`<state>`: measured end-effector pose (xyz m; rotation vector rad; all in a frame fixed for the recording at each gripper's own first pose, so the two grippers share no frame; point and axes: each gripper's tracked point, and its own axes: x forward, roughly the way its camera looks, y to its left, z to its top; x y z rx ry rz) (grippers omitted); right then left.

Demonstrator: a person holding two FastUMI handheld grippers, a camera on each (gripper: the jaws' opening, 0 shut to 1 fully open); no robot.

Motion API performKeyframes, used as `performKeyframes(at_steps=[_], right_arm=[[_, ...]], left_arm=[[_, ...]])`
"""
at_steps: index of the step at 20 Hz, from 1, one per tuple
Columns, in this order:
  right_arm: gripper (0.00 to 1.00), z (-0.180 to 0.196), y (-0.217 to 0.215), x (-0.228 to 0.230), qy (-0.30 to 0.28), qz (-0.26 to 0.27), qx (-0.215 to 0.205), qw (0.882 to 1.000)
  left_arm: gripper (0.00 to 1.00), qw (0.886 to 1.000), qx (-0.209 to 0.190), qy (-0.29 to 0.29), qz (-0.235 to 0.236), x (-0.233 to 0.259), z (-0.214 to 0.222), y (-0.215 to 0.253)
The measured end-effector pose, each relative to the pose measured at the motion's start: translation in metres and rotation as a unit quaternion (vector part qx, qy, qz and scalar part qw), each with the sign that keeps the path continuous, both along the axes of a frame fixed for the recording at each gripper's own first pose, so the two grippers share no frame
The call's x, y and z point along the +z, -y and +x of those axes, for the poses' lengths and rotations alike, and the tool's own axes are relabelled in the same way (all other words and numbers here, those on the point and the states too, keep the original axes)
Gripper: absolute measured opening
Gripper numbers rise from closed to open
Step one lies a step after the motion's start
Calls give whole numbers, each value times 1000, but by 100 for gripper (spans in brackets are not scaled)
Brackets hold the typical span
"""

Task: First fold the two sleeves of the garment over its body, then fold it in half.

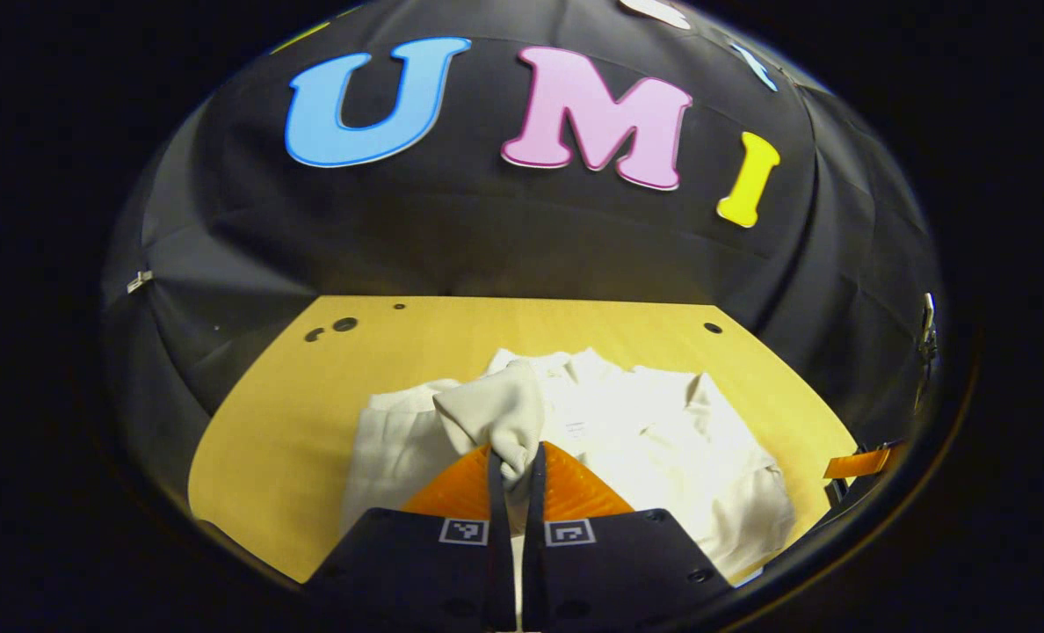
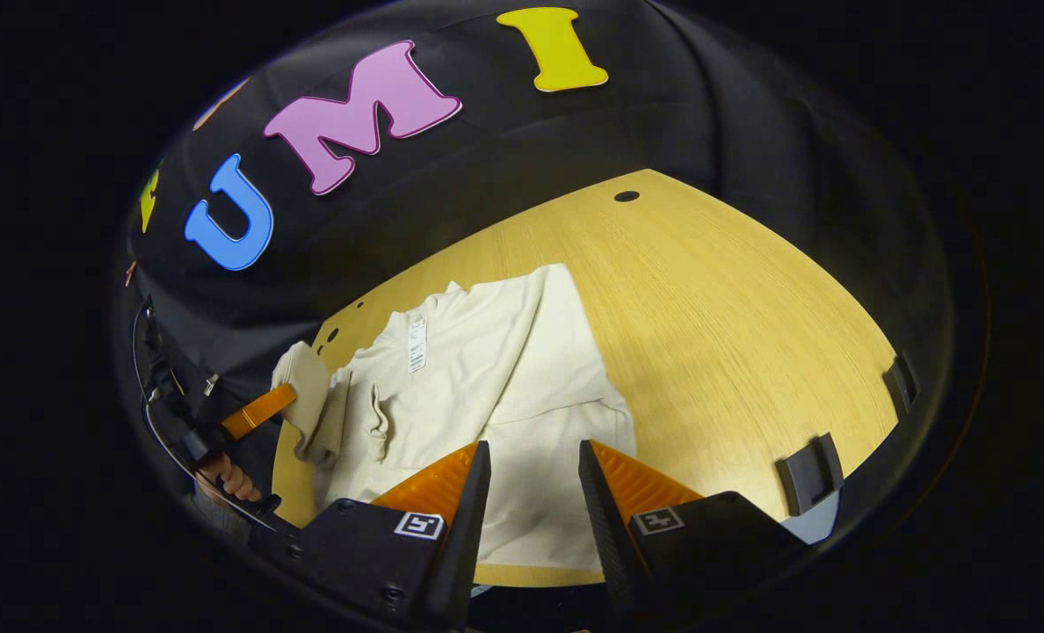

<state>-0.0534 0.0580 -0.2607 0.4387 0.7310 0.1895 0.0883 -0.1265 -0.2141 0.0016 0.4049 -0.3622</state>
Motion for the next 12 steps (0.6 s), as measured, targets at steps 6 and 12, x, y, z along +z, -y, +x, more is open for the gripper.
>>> performKeyframes(at_steps=[6, 12], right_arm=[[63, 0, 18, -22, -27, 1, 12, 1000], [63, -6, 23, -40, -48, -10, 30, 998]], left_arm=[[9, 998, -57, -14, 23, -34, -9, 88], [19, 993, -73, -58, 69, -96, -13, 120]])
